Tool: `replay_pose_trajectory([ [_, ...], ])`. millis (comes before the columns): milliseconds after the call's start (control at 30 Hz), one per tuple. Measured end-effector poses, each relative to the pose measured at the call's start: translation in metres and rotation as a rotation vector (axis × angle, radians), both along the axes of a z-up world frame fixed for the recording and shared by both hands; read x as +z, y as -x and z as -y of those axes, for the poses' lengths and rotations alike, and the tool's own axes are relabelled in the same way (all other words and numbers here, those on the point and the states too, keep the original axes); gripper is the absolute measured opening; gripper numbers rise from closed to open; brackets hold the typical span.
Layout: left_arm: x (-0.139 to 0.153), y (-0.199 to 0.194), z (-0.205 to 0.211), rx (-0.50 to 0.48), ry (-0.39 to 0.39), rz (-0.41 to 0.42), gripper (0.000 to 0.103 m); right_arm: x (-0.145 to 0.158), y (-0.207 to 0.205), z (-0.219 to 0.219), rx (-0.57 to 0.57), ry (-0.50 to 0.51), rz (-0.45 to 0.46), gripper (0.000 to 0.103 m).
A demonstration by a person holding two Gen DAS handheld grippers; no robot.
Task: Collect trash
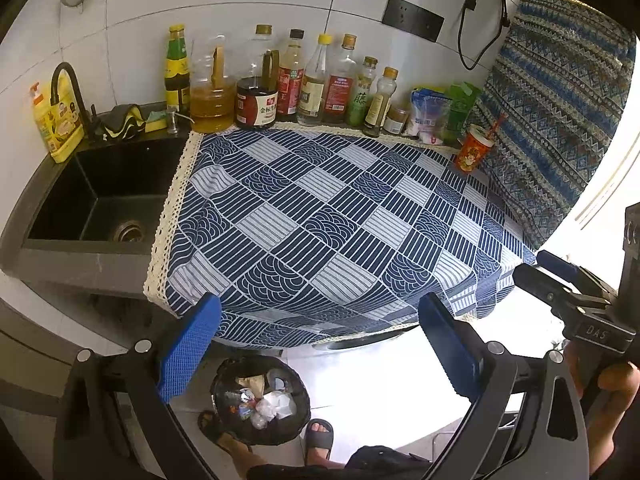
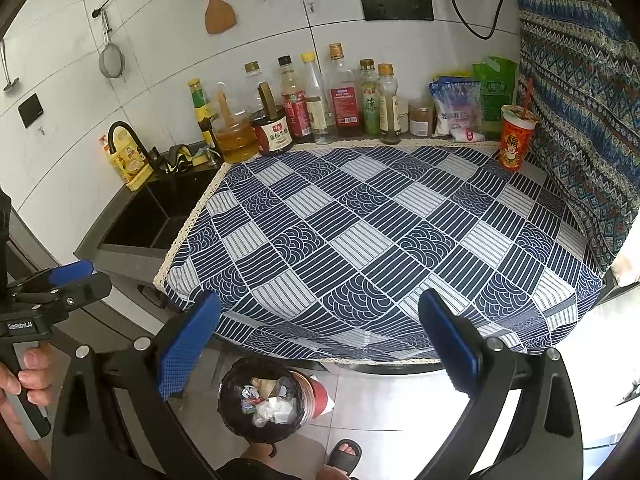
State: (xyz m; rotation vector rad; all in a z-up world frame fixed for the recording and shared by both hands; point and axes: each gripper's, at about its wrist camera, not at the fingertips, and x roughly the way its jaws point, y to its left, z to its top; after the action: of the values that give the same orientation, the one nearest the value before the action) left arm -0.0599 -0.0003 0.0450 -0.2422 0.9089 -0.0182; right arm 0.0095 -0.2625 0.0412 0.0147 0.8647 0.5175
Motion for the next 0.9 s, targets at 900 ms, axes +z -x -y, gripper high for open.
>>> replay_pose_trajectory([
  [900,0.0049,0.0050,0.0068,-0.007,-0.013,0.011,0.096,-0.0066,0.0046,-0.0002,0.019,0.010,-0.011,0.098],
])
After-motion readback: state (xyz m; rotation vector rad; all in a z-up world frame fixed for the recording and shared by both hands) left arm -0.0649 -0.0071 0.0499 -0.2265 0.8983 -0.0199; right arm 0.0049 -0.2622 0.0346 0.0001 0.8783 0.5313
